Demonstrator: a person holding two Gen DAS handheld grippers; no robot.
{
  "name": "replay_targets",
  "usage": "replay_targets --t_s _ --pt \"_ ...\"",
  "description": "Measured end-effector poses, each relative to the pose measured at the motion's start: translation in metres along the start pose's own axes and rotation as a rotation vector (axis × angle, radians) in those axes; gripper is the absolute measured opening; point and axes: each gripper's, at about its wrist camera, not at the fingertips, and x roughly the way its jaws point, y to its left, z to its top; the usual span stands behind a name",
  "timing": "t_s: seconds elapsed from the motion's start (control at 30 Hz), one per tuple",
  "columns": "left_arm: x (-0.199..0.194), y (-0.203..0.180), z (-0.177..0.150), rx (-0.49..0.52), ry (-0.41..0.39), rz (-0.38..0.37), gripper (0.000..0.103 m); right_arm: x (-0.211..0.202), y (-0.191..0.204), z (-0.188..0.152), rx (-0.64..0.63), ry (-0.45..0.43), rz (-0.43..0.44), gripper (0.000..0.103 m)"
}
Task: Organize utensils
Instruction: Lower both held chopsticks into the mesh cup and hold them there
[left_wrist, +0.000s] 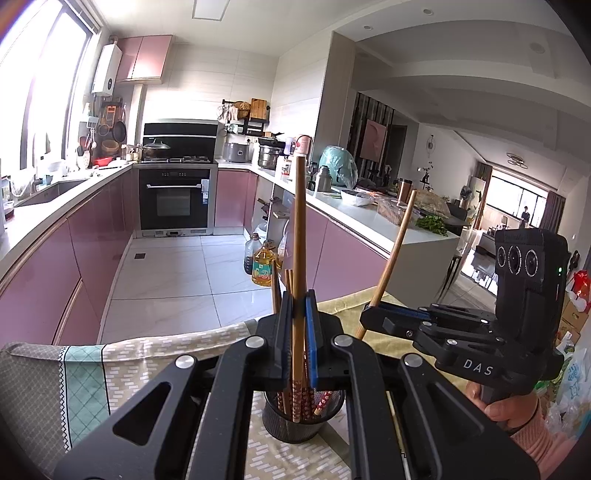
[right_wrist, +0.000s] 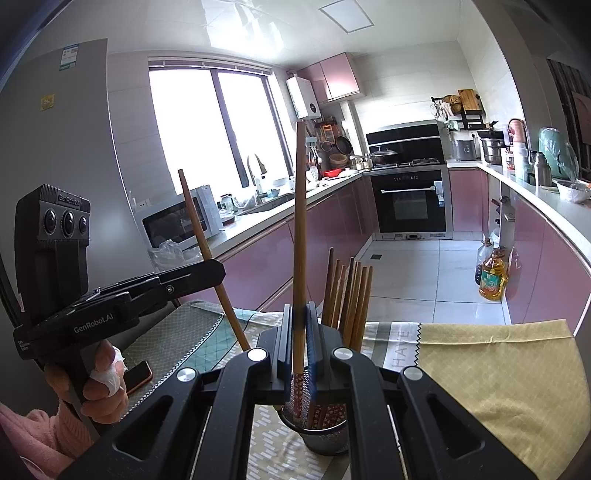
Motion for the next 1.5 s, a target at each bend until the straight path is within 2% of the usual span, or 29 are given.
replay_targets --t_s 1.5 --pt "0.032 0.005 -0.004 0.005 0.077 0.025 0.007 0.016 -0.016 -0.006 0.034 0.039 -0.015 0.006"
